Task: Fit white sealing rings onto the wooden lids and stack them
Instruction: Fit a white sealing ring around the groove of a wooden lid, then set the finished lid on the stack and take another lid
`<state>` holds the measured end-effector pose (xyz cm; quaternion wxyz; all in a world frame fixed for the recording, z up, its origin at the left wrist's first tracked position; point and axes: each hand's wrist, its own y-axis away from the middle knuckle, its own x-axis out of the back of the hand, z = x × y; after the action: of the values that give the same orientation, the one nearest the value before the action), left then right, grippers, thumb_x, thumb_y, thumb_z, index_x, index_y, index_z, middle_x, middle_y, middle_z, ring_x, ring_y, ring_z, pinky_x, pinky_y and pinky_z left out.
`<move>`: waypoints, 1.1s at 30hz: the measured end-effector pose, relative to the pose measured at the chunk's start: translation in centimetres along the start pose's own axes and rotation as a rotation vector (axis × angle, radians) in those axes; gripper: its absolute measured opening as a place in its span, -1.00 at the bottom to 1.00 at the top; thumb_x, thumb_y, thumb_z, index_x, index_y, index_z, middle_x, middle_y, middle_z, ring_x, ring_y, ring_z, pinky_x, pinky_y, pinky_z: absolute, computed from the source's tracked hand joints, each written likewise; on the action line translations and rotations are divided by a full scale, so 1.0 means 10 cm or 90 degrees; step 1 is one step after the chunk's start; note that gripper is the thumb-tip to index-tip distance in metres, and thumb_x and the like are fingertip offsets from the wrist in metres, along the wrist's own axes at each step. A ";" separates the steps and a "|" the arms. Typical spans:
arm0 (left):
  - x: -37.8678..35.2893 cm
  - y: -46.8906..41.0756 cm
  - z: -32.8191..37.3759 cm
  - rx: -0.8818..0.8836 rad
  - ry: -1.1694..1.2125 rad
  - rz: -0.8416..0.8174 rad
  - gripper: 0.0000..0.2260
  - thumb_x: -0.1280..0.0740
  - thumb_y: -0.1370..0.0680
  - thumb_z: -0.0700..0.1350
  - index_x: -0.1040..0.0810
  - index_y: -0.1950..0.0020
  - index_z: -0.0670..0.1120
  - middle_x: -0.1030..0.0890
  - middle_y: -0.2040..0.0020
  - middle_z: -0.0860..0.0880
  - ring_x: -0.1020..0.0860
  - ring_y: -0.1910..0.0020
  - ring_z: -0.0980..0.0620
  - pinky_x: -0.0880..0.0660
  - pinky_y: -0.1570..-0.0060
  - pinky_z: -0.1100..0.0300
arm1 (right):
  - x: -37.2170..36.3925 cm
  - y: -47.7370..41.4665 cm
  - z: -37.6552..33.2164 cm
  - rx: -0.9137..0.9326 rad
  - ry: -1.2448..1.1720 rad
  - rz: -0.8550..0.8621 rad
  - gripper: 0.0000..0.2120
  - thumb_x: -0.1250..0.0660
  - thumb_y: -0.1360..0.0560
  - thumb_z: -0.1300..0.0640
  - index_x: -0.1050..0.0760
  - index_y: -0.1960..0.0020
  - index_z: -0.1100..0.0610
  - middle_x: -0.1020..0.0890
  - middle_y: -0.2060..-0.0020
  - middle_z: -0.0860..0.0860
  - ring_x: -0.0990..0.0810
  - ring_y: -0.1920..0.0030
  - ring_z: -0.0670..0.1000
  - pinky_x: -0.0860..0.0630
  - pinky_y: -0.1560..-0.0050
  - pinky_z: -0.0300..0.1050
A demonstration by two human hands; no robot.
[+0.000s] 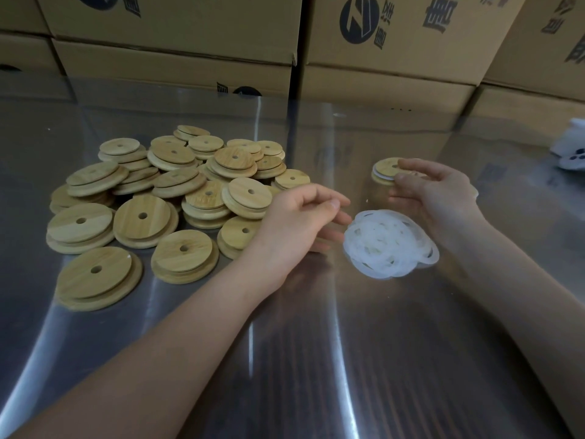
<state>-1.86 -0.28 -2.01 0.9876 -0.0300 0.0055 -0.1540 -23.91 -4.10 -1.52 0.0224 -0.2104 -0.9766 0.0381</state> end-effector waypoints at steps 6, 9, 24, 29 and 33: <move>-0.01 0.01 0.01 0.003 -0.030 -0.010 -0.84 -0.25 -0.62 -0.22 -0.63 0.01 -0.10 -0.70 0.17 -0.01 -0.64 0.28 0.07 -0.59 0.20 0.16 | 0.09 -0.11 0.07 0.016 0.172 0.044 -0.71 -0.48 -0.40 0.30 -0.62 -0.01 -0.03 -0.64 0.41 -0.01 -0.59 0.45 -0.11 -0.59 0.30 -0.29; -0.01 0.02 0.01 0.002 -0.032 -0.011 -0.85 -0.25 -0.62 -0.23 -0.63 0.00 -0.11 -0.70 0.17 -0.01 -0.64 0.28 0.06 -0.59 0.21 0.17 | 0.12 -0.15 0.12 0.058 0.240 0.058 -0.74 -0.49 -0.40 0.27 -0.62 0.03 -0.05 -0.58 0.45 0.02 -0.50 0.53 -0.13 -0.52 0.40 -0.30; -0.03 0.04 0.03 0.010 -0.053 -0.017 -0.84 -0.24 -0.62 -0.25 -0.62 0.00 -0.13 -0.70 0.11 -0.08 -0.62 0.28 0.07 -0.59 0.14 0.13 | 0.19 -0.29 0.24 0.210 0.570 0.023 -0.78 -0.37 -0.51 0.14 -0.59 -0.15 0.03 -0.50 0.35 -0.08 -0.51 0.17 0.03 -0.33 0.11 -0.15; -0.03 0.03 0.03 0.013 -0.055 -0.016 -0.84 -0.24 -0.62 -0.25 -0.62 -0.03 -0.15 -0.70 0.09 -0.11 -0.62 0.27 0.04 -0.59 0.13 0.10 | 0.18 -0.30 0.27 0.216 0.602 0.018 -0.74 -0.29 -0.52 0.22 -0.60 -0.17 0.06 -0.55 0.38 -0.01 -0.51 0.28 0.07 -0.40 0.18 -0.08; -0.03 0.03 0.02 0.013 -0.053 -0.013 -0.84 -0.24 -0.62 -0.25 -0.62 -0.01 -0.14 -0.70 0.11 -0.10 -0.61 0.29 0.06 -0.57 0.20 0.20 | 0.18 -0.30 0.26 0.217 0.606 0.002 -0.70 -0.28 -0.53 0.19 -0.57 -0.24 0.05 -0.56 0.37 -0.04 -0.51 0.28 0.03 -0.36 0.18 -0.11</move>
<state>-2.02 0.13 -1.82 0.9857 -0.0262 -0.0371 -0.1625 -26.87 -6.24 -3.81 0.4995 -0.1989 -0.8376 0.0972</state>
